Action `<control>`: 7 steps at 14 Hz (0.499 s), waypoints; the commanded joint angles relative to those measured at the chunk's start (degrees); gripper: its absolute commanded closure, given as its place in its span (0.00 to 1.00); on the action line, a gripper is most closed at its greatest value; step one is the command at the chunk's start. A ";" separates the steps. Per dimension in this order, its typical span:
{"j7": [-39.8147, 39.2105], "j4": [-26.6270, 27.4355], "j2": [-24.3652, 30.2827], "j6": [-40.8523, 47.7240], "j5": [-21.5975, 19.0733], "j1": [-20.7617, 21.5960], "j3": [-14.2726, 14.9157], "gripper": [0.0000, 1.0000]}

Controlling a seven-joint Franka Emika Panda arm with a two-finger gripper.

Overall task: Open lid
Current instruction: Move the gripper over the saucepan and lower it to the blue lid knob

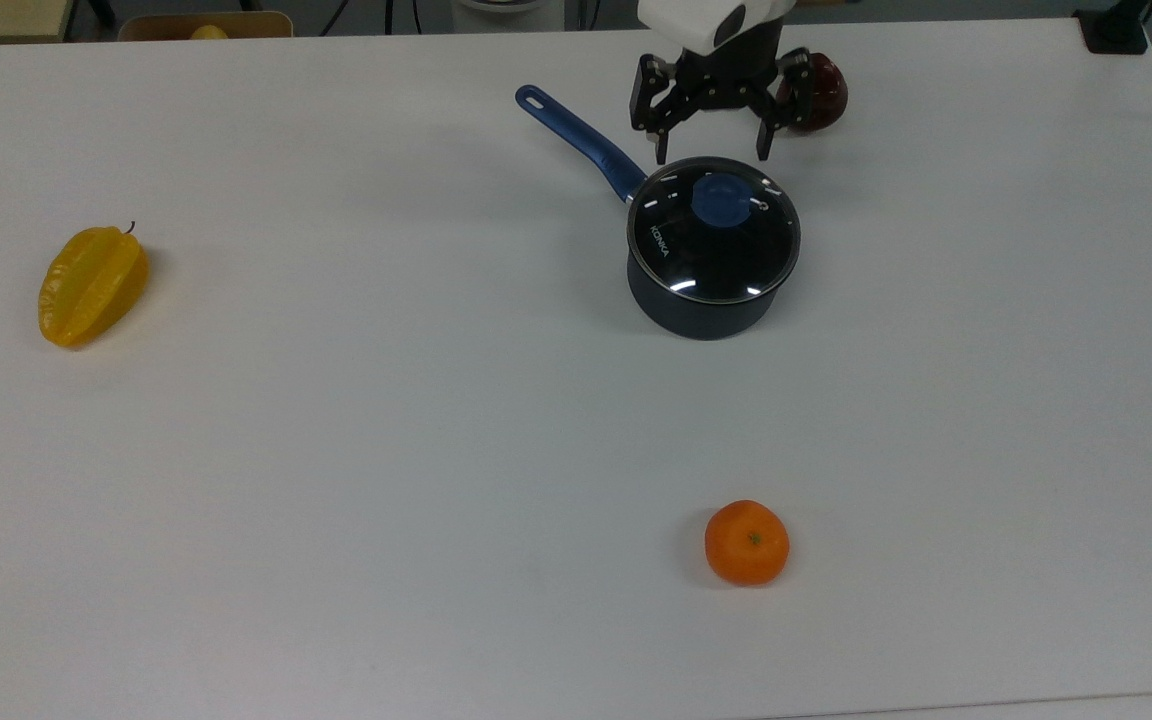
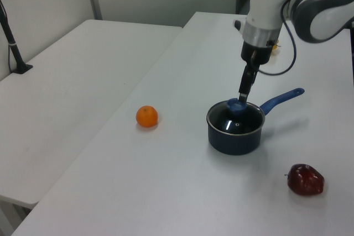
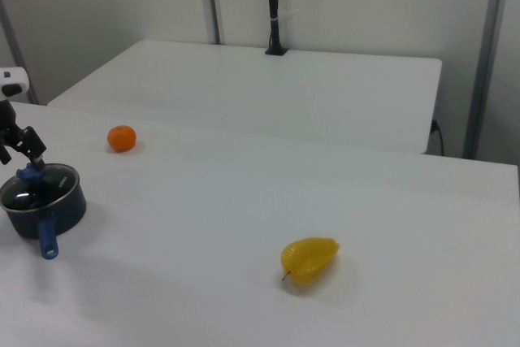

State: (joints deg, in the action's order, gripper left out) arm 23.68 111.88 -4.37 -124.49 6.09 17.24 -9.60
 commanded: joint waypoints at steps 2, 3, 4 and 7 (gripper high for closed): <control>7.52 0.10 -3.27 -3.74 5.52 1.31 0.11 0.00; 7.69 0.01 -3.36 -3.75 5.52 1.31 0.11 0.00; 7.69 -0.08 -3.36 -3.75 5.52 1.39 0.02 0.00; 7.78 -0.08 -3.45 -3.83 5.43 1.48 0.02 0.00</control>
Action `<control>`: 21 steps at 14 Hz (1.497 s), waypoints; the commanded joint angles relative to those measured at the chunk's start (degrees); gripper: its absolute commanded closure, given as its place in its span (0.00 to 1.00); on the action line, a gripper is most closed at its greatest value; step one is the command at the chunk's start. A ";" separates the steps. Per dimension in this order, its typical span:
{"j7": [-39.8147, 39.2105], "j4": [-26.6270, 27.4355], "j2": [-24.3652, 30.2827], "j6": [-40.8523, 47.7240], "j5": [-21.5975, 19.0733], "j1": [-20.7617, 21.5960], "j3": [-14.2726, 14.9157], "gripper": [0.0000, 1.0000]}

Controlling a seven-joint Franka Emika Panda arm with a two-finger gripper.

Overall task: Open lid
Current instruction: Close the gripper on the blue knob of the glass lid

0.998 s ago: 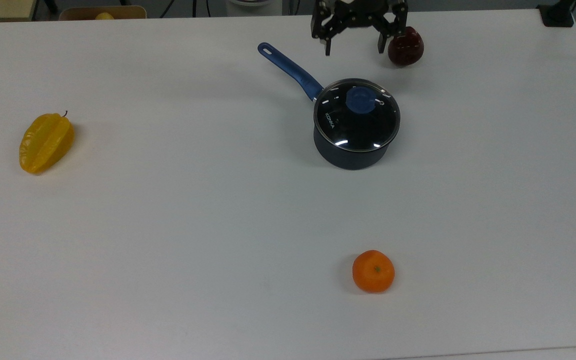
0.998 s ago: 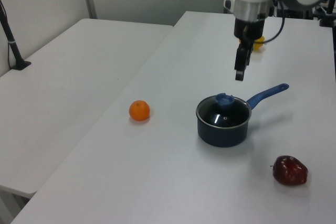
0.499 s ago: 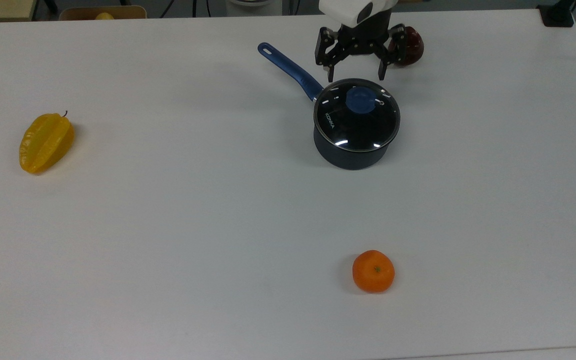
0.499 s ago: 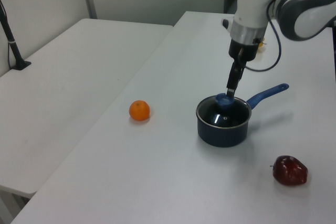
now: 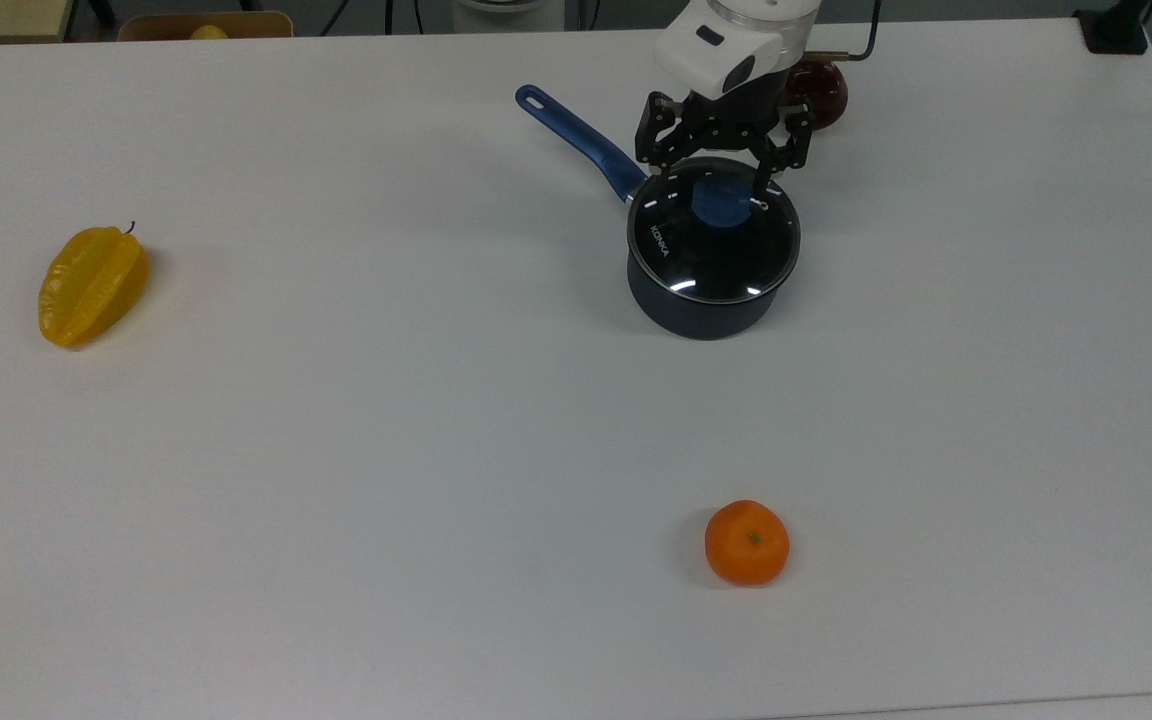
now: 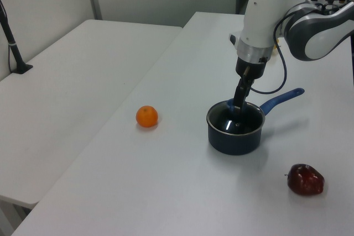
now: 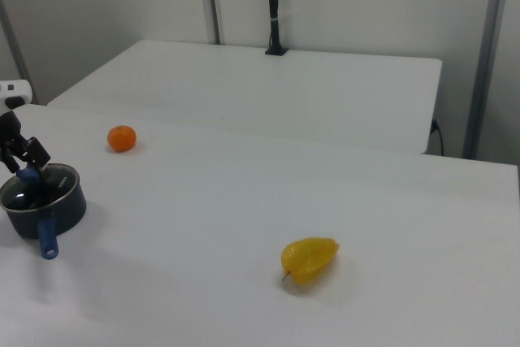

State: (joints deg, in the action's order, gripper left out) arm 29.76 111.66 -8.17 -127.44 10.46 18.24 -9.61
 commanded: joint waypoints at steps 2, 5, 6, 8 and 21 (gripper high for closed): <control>1.71 0.13 0.35 -0.88 0.88 0.39 0.03 0.16; 1.71 0.13 0.35 -0.79 0.79 0.48 0.03 0.19; 1.71 0.13 0.35 -0.79 0.71 0.48 0.03 0.24; 1.71 0.13 0.35 -0.79 0.62 0.48 0.03 0.33; 1.79 -4.43 2.63 5.88 0.27 1.10 0.03 0.66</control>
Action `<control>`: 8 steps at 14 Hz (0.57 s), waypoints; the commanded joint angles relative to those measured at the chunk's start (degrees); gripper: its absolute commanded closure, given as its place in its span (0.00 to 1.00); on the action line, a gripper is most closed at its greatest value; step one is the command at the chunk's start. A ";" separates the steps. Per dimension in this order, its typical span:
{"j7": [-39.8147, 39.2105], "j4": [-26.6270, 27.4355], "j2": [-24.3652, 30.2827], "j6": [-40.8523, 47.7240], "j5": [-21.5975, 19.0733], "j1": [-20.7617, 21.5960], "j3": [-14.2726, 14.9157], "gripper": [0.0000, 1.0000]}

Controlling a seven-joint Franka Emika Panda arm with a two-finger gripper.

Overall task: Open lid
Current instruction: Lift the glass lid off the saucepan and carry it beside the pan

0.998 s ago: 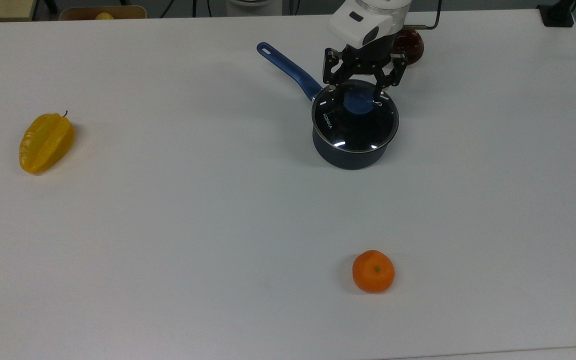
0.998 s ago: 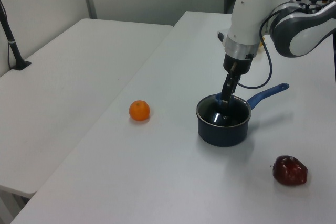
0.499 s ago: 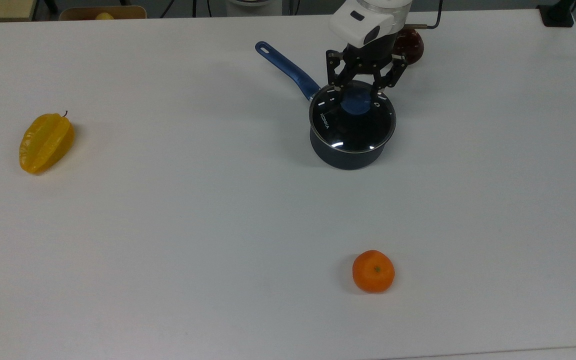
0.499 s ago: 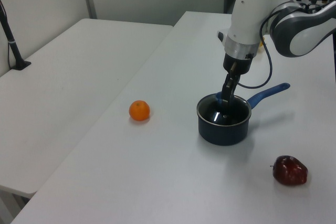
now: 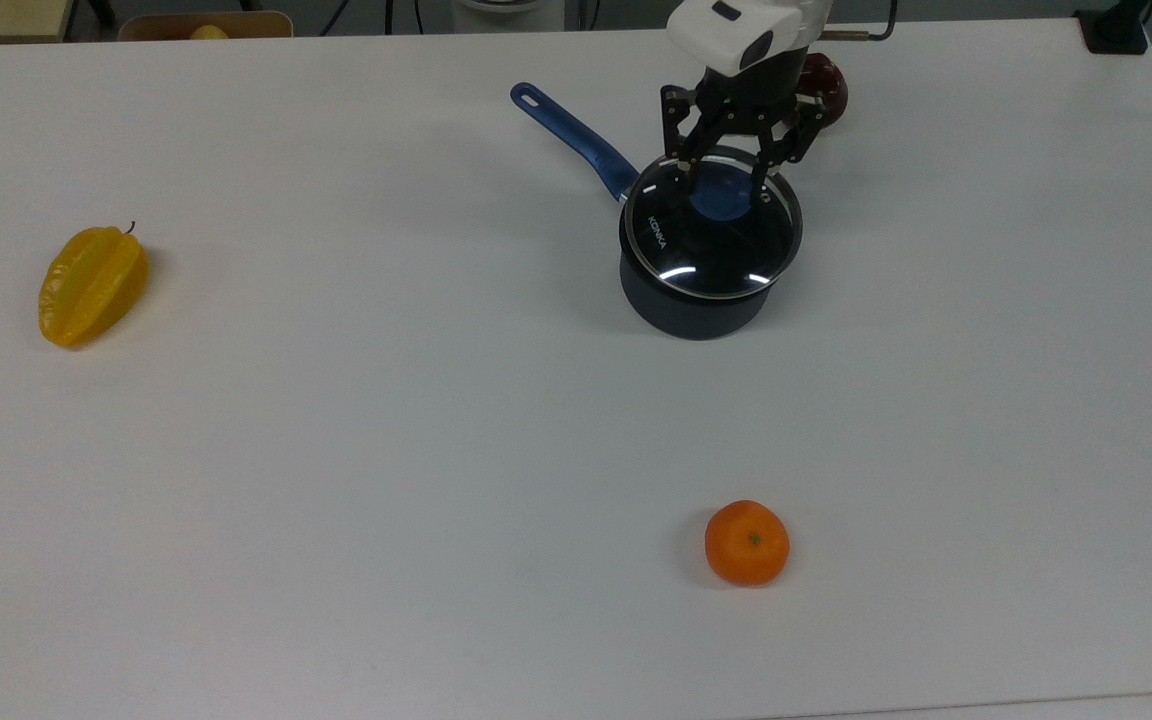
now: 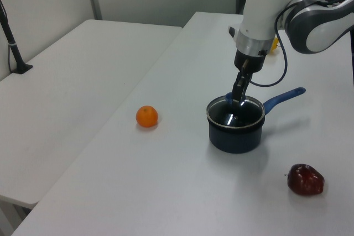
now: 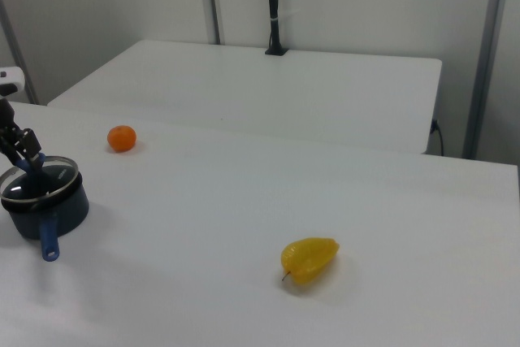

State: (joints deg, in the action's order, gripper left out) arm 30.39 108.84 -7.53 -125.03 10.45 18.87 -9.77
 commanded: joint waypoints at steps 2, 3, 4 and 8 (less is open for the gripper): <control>0.55 -3.19 2.43 4.88 0.27 -0.15 0.62 0.66; 0.37 -3.81 2.44 5.14 0.27 -1.11 0.89 0.66; 0.02 -3.81 2.61 5.23 0.36 -3.03 0.89 0.66; -8.04 -3.64 2.70 4.63 0.27 -13.48 0.89 0.66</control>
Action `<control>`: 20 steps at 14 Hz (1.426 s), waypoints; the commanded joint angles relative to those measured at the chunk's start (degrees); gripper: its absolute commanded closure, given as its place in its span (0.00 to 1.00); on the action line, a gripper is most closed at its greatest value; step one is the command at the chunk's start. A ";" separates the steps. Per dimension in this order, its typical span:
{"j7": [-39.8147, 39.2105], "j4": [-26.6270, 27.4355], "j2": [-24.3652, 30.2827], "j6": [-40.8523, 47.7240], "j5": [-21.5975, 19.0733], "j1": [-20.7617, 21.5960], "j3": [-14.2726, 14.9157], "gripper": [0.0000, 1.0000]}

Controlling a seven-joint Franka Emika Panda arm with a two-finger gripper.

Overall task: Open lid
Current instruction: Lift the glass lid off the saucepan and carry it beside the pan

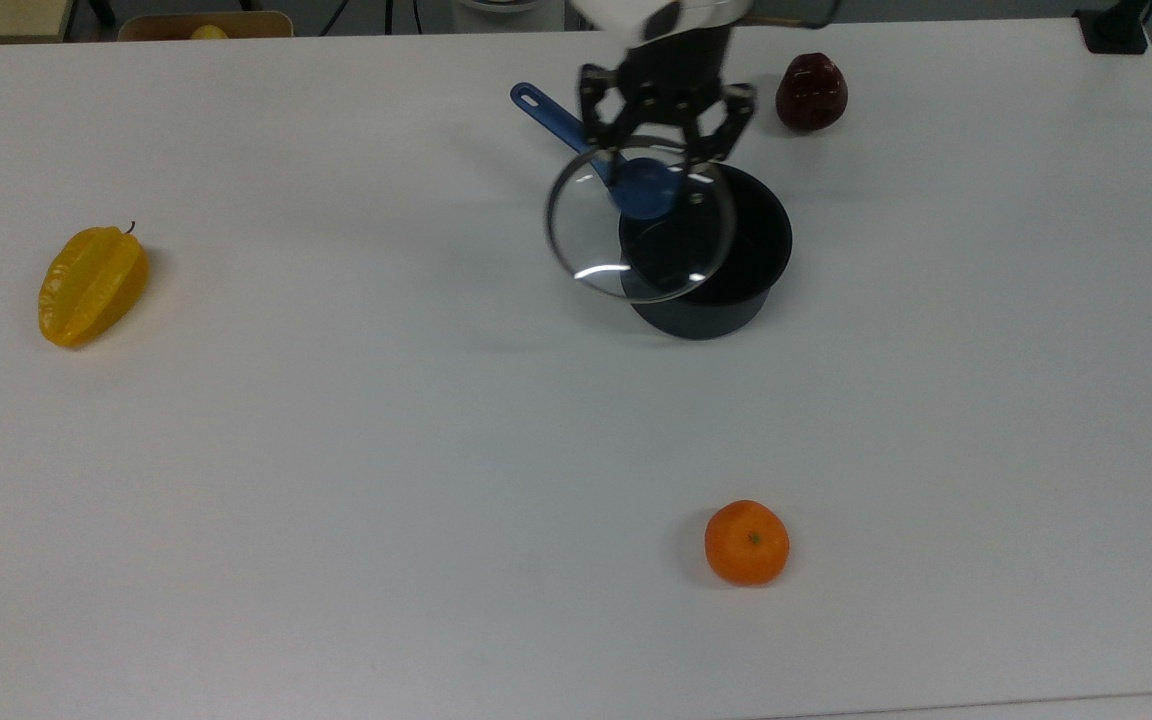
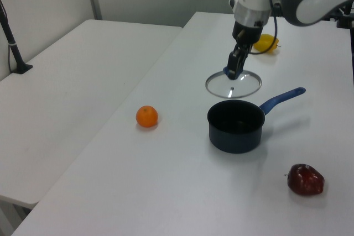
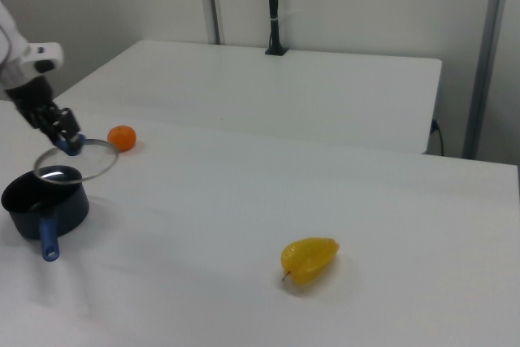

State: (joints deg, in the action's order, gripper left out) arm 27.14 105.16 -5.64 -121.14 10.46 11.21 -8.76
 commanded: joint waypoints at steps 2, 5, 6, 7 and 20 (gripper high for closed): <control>-9.20 0.22 0.19 0.47 0.09 -11.01 -0.12 0.66; -16.49 3.02 -0.34 0.30 -0.09 -17.17 -0.12 0.66; -17.12 4.25 -1.12 -1.10 -0.09 -18.49 -0.12 0.66; -17.12 5.13 -1.74 -2.77 -0.09 -18.85 -0.12 0.66; -17.03 5.67 -9.13 -7.00 0.26 -19.56 -0.03 0.60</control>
State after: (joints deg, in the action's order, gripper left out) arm 11.17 110.71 -14.76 -128.04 10.45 -7.99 -8.49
